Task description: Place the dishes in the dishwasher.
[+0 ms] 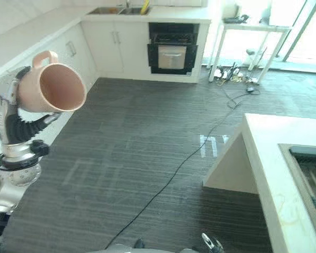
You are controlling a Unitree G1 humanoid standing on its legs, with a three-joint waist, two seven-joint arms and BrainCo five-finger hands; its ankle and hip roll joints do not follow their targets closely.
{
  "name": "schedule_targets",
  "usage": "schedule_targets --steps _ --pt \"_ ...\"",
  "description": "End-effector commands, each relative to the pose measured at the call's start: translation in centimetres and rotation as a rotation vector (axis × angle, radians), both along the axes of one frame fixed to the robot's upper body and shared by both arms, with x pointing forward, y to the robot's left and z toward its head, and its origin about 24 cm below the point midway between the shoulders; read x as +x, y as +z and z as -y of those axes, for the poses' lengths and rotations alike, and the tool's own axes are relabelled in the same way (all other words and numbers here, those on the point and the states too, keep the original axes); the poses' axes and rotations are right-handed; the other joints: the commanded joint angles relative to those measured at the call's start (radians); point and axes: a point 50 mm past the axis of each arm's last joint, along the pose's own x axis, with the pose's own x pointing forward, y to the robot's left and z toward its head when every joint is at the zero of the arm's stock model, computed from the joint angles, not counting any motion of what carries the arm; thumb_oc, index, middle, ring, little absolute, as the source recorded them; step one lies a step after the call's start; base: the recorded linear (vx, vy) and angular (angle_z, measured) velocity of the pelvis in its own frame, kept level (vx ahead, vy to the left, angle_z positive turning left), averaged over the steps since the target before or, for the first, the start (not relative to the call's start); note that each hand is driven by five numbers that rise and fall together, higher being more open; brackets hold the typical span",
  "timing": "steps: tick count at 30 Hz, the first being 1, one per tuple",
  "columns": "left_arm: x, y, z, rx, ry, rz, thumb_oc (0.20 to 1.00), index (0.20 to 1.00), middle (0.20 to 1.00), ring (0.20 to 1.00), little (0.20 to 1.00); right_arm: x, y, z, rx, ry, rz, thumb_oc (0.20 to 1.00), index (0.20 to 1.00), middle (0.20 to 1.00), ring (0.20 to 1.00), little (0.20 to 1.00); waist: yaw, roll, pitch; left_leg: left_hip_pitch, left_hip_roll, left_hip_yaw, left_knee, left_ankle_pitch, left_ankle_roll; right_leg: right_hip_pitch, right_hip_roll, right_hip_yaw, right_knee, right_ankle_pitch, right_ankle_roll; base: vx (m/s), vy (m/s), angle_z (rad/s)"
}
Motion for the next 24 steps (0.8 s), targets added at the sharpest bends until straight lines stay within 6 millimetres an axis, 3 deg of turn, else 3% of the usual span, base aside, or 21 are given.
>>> schedule_targets --steps 1,7,14,15,19,24 --pt "0.0 3.5 -0.3 -0.03 -0.006 0.143 0.2 0.2 0.2 0.2 0.2 1.3 -0.1 -1.1 0.058 0.121 0.011 1.0 1.0 1.0 1.0 1.0 -0.001 -0.002 0.01 0.06 0.017 0.08 0.014 -0.04 -0.05 0.023 0.0 -0.066 0.016 -0.031 0.03 -0.07 -0.14 0.46" --pt "0.4 4.0 0.3 -0.045 -0.027 0.156 0.2 0.2 0.2 0.2 0.2 0.4 -0.3 -1.5 0.158 0.133 -0.03 1.0 1.0 1.0 1.0 1.0 -0.001 0.001 0.001 0.05 0.043 0.1 -0.002 -0.01 -0.081 0.068 0.022 -0.096 -0.042 -0.03 0.012 -0.05 -0.041 0.36" --pt "0.4 3.9 -0.1 -0.032 -0.015 0.126 0.2 0.2 0.2 0.2 0.2 0.2 -0.4 -1.9 0.214 0.18 -0.046 1.0 1.0 1.0 1.0 1.0 -0.006 0.011 -0.015 0.062 0.044 0.118 -0.007 -0.015 -0.084 0.078 0.008 -0.106 -0.069 -0.008 0.03 0.0 -0.017 0.06" --pt "3.2 -0.8 3.2 -0.101 -0.212 -0.152 0.2 0.2 0.2 0.2 0.2 7.0 2.6 -1.2 0.16 0.182 0.336 1.0 1.0 1.0 1.0 1.0 -0.087 0.02 0.0 0.087 0.001 0.144 0.011 -0.032 -0.059 0.057 0.08 -0.043 -0.021 -0.035 -0.017 0.0 0.0 0.0" --pt "3.7 -0.8 3.4 -0.081 -0.228 -0.228 0.2 0.2 0.2 0.2 0.2 6.4 2.3 -0.8 0.152 0.154 0.316 1.0 1.0 1.0 1.0 1.0 -0.091 0.019 -0.011 0.098 -0.009 0.139 0.003 -0.038 -0.048 0.062 0.089 -0.029 -0.024 -0.035 -0.014 -0.04 0.036 -0.01" --pt "4.3 -0.4 3.4 -0.065 -0.221 -0.249 0.2 0.2 0.2 0.2 0.2 5.9 2.0 -0.4 0.116 0.102 0.27 1.0 1.0 1.0 1.0 1.0 -0.109 0.019 -0.025 0.106 -0.023 0.114 -0.002 -0.045 -0.025 0.061 0.126 0.052 -0.014 -0.05 -0.025 -0.01 0.012 -0.07"
